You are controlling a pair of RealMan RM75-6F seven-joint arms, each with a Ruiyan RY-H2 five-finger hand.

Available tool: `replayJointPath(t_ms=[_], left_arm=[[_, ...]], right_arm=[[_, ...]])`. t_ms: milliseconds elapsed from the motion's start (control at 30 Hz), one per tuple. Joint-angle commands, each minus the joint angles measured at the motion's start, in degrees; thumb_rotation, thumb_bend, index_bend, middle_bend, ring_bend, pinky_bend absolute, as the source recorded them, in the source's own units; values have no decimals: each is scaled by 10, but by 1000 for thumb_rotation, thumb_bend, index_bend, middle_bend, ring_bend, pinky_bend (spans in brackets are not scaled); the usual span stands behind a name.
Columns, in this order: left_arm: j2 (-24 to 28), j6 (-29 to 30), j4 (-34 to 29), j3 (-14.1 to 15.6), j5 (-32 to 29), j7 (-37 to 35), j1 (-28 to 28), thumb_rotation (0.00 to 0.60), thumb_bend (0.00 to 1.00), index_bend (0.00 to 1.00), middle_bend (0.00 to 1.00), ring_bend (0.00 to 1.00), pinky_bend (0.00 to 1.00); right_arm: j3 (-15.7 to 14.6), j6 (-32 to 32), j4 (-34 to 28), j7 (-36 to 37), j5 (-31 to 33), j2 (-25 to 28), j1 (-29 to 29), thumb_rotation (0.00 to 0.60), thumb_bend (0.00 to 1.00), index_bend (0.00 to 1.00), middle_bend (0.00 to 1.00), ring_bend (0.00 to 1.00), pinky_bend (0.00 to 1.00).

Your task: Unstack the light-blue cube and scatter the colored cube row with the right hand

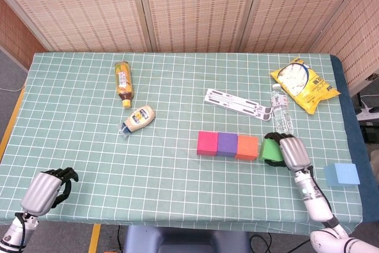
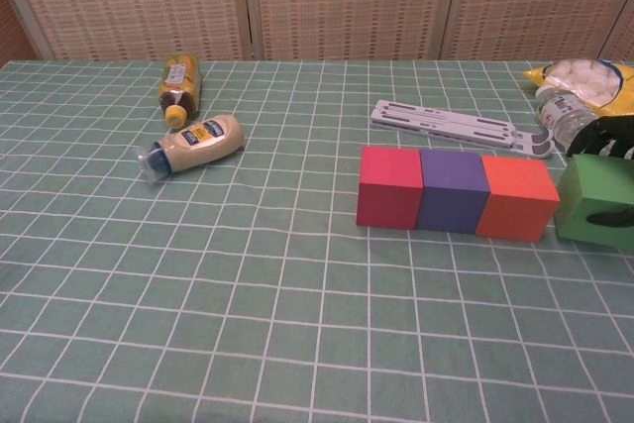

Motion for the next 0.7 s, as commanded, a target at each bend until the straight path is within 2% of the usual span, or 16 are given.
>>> replayJointPath(t_ms=[33, 200, 367, 433, 533, 700], left_arm=[[0, 0, 0, 0, 0, 1, 0, 600, 740, 526, 494, 586, 731], [-2, -4, -1, 0, -1, 5, 0, 600, 740, 526, 495, 586, 731], [-1, -8, -3, 0, -3, 9, 0, 600, 740, 526, 495, 586, 731], [-1, -8, -3, -1, -5, 9, 0, 600, 740, 526, 495, 586, 731], [0, -9, -3, -2, -7, 8, 0, 600, 741, 526, 495, 586, 730], [0, -8, -4, -1, -5, 8, 0, 600, 740, 526, 494, 586, 731]], right_arm=[[-8, 6, -76, -60, 18, 49, -24, 600, 43, 586, 542, 485, 624], [-34, 13, -224, -135, 24, 137, -51, 600, 43, 586, 542, 486, 624], [-61, 17, -292, -148, -2, 186, -62, 600, 43, 551, 542, 461, 617], [-75, 3, -319, -146, -6, 211, -64, 600, 43, 477, 512, 404, 566], [-86, 2, -340, -150, -17, 230, -67, 600, 43, 279, 339, 225, 390], [-95, -7, -354, -142, -24, 243, -68, 600, 38, 100, 181, 66, 250]])
